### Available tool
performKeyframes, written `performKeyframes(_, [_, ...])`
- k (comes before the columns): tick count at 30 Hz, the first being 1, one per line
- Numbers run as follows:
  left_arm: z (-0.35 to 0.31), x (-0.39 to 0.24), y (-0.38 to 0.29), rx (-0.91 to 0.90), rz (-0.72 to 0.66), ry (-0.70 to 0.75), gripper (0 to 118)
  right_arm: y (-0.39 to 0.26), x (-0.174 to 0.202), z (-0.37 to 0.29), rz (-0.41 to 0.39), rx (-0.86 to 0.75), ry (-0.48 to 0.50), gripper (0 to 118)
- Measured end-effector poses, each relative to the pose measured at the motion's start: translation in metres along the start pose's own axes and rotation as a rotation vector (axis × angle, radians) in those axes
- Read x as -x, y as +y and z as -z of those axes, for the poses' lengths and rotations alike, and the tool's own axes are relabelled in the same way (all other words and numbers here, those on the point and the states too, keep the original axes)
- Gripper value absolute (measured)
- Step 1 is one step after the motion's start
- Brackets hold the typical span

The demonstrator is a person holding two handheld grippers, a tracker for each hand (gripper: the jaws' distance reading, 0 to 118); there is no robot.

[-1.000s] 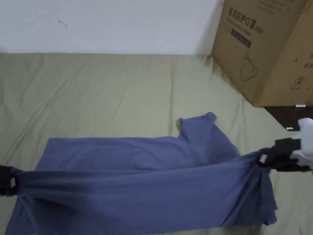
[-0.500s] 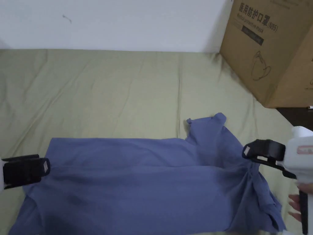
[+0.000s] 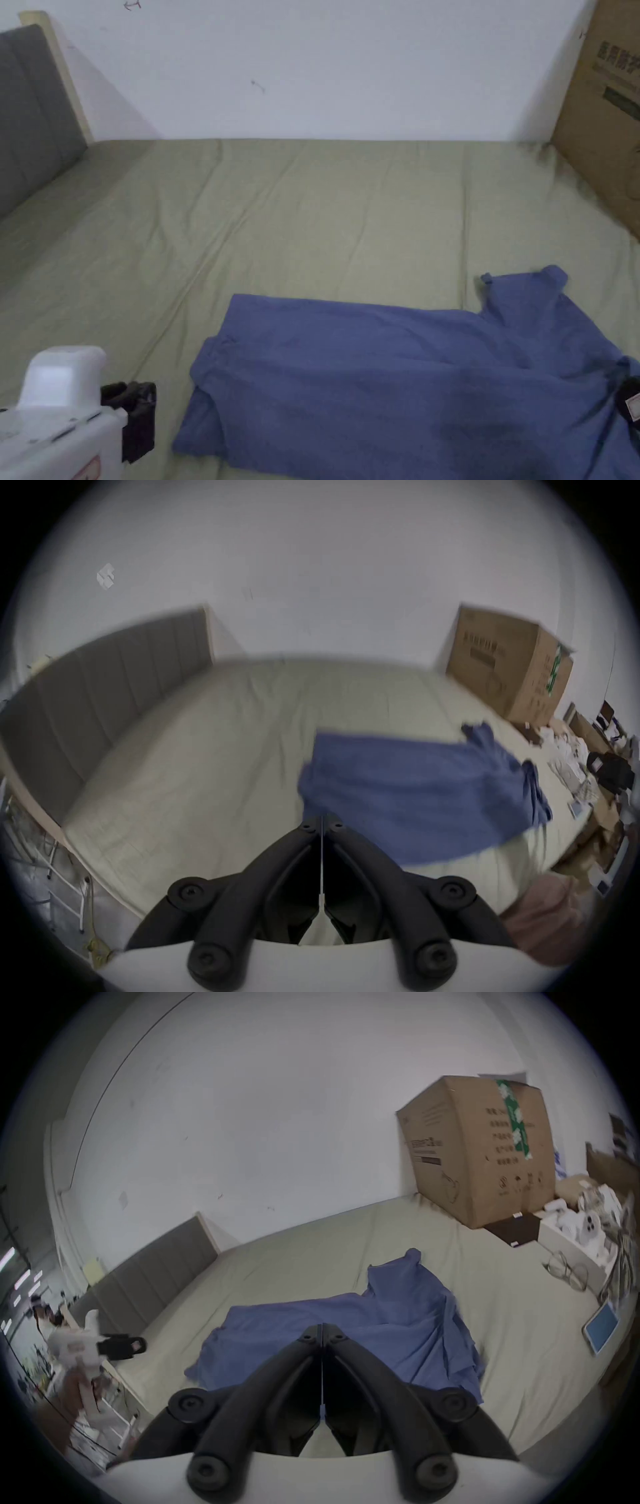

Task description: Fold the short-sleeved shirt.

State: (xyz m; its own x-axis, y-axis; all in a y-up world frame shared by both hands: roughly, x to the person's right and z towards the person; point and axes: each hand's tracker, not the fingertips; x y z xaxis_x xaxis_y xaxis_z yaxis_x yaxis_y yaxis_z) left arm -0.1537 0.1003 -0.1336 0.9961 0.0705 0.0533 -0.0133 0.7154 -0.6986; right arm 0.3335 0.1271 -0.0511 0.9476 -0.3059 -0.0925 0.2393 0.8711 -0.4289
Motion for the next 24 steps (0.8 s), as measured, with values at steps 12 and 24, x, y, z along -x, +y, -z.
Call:
performKeyframes(12, [0.165, 0.014, -0.02, 0.364, 0.013, 0.082, 117, -0.007, -0.012, 0.011, 0.072, 0.084, 0.033, 0])
performKeyframes(24, [0.132, -0.006, -0.006, 0.28, 0.057, -0.034, 7, -0.01, -0.051, 0.022, 0.178, 0.131, -0.04, 0])
